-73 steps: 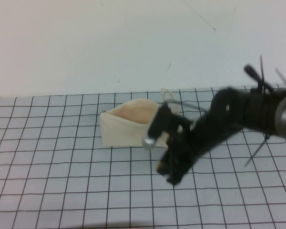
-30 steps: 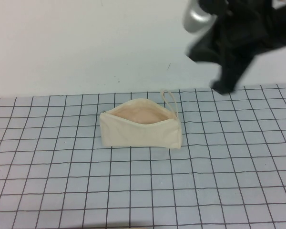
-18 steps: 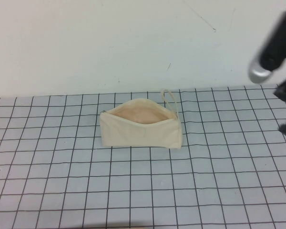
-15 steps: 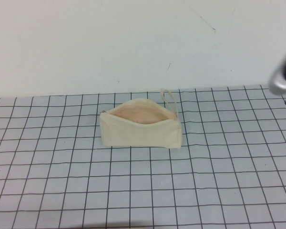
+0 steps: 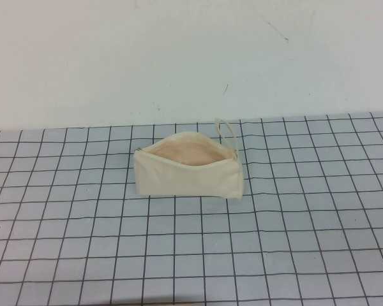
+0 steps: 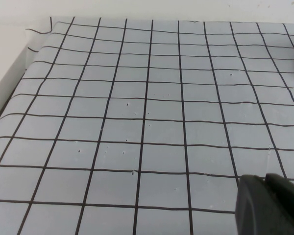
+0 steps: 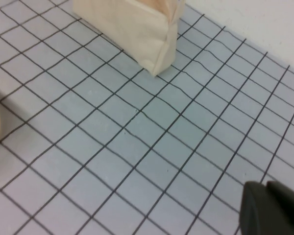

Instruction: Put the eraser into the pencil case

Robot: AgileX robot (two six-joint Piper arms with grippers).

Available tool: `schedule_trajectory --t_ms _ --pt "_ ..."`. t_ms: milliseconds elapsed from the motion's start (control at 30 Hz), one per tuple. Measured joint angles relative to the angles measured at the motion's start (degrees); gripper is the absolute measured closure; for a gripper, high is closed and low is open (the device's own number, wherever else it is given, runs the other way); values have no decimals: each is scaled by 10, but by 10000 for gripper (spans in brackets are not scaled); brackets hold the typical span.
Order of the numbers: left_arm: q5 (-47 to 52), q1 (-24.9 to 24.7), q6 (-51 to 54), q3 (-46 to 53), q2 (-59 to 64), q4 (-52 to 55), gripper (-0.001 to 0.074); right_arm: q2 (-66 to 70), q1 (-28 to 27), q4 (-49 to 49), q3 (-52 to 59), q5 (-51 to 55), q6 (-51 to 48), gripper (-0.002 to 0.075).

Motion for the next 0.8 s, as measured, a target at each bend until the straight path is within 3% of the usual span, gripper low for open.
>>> schedule_trajectory --t_ms 333,800 --pt "0 0 0 0 0 0 738 -82 0 4 24 85 0 726" --pt "0 0 0 0 0 0 738 -91 -5 6 24 95 0 726"
